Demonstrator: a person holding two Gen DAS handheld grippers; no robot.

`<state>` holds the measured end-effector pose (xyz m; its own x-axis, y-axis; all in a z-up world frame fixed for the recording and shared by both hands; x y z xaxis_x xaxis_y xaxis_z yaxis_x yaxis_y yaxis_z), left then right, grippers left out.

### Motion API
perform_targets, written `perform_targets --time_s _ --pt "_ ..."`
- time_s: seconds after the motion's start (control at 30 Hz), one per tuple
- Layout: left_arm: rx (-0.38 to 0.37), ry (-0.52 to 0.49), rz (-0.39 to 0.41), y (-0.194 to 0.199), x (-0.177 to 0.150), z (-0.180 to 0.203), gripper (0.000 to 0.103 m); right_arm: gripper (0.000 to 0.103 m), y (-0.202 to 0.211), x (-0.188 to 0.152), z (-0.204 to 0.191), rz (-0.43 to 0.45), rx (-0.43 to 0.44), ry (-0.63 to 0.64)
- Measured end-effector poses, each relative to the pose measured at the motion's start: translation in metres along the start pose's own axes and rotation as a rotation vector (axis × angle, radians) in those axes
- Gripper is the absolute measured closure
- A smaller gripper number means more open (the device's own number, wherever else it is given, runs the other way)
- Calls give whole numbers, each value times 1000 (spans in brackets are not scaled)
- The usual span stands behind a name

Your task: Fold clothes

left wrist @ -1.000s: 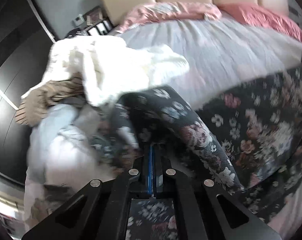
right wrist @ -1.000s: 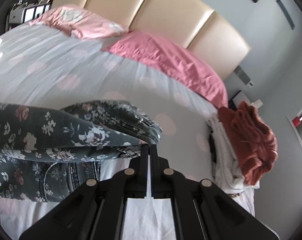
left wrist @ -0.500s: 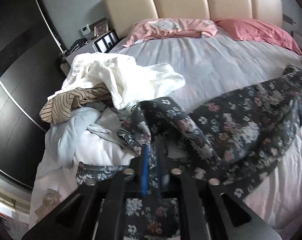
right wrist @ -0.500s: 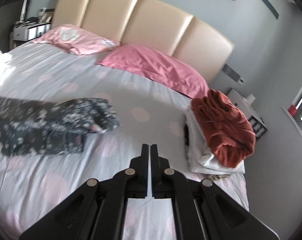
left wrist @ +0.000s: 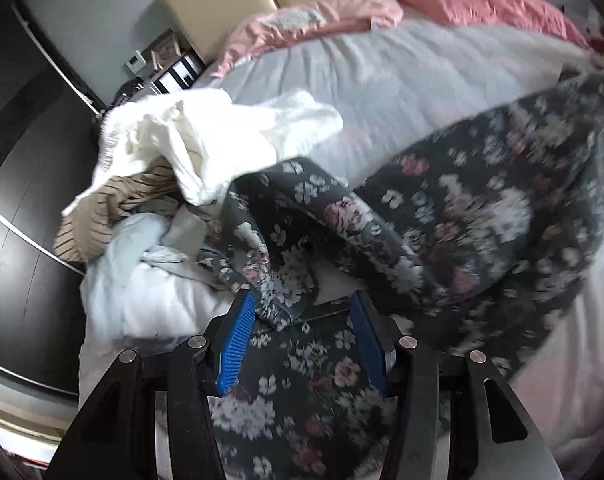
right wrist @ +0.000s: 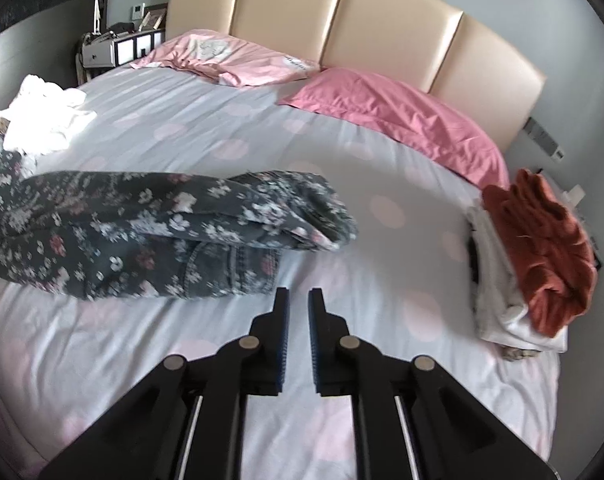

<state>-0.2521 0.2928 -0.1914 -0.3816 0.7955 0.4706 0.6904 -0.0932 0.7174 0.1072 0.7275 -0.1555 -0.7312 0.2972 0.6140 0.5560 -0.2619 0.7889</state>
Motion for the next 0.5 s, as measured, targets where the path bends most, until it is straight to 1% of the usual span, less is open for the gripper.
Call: perform_targets --time_s 0.03,0.1,0.17,0.2,0.23,0.3,0.37,0.5 --pt "-3 -5 -3 -7 1 1 52 92 -3 2 -2 5 12 -1" --pt "-13 -4 -15 -22 4 4 52 81 -8 6 -3 14 33 -16" --pt "-41 1 -21 -36 8 7 53 76 -14 9 -6 25 60 -32" --pt "-42 -7 -24 -43 9 8 54 70 -19 11 -7 24 80 -43" --pt "-42 -15 -28 -50 11 10 62 68 -24 12 -7 16 85 -50" --pt "-46 -29 -40 -62 12 12 71 67 -32 13 -7 4 72 -48" --pt "-48 -32 -49 -73 14 12 72 67 -38 13 -7 -3 56 -48" --pt "-57 -81 -58 -85 10 15 72 68 -49 12 -5 -17 30 -42"
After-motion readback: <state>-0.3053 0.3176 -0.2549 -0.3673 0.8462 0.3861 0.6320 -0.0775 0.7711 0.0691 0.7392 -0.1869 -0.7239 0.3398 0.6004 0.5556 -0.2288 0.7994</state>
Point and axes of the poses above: each gripper's, at about its wrist camera, not at the fingertips, and y roughly against the way its jaws point, z to its right, x to its top, the point moved 7 cm from there along -y, roughly the way its jaws point, and after that the axes turned 12 degrees about x, right-handed, at the moved point
